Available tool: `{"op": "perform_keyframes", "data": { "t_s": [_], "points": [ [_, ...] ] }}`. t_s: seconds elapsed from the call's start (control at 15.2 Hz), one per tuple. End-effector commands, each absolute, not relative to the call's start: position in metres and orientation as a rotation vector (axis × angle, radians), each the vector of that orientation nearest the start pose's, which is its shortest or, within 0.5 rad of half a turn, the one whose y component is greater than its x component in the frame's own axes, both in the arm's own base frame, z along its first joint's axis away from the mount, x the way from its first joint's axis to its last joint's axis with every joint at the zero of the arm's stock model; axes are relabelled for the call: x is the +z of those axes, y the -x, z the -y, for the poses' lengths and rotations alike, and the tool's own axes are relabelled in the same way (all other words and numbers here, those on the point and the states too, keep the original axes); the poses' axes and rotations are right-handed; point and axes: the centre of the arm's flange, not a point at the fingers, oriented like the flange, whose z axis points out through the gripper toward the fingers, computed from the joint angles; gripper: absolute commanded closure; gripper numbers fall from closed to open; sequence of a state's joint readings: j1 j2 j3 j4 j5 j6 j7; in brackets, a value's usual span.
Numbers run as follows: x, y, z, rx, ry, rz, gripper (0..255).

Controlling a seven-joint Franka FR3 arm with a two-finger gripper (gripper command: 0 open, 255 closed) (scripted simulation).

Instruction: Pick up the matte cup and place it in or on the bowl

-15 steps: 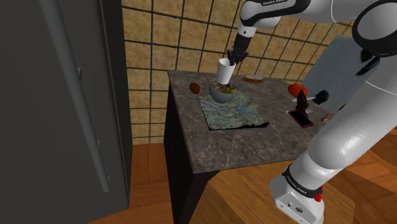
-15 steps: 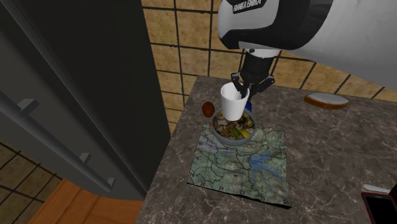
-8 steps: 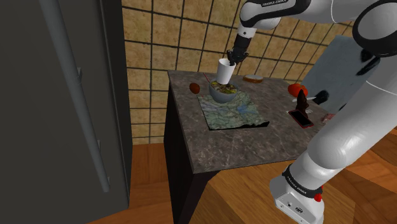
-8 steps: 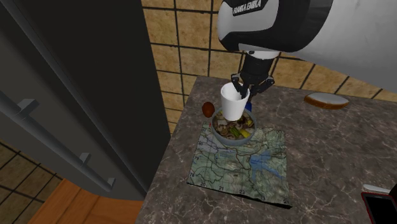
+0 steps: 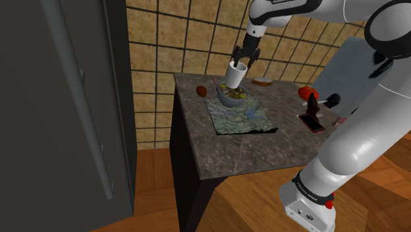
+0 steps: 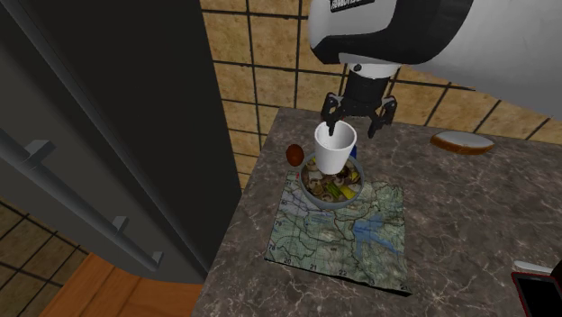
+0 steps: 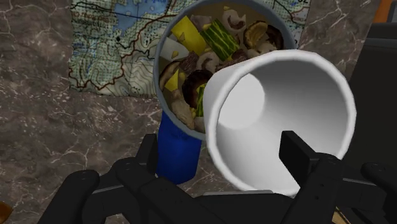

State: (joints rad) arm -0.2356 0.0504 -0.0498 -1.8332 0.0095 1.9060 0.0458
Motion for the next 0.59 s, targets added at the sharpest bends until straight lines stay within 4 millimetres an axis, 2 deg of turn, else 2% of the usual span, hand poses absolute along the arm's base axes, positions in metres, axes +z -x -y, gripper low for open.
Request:
{"op": "perform_keyframes", "data": {
  "t_s": [0.0, 0.07, 0.53],
  "points": [
    [0.522, -0.555, 0.162, -0.035, 3.094, -0.521, 0],
    [0.532, -0.555, 0.162, -0.035, 3.094, -0.521, 0],
    [0.532, -0.555, 0.162, -0.035, 3.094, -0.521, 0]
  ]
}}
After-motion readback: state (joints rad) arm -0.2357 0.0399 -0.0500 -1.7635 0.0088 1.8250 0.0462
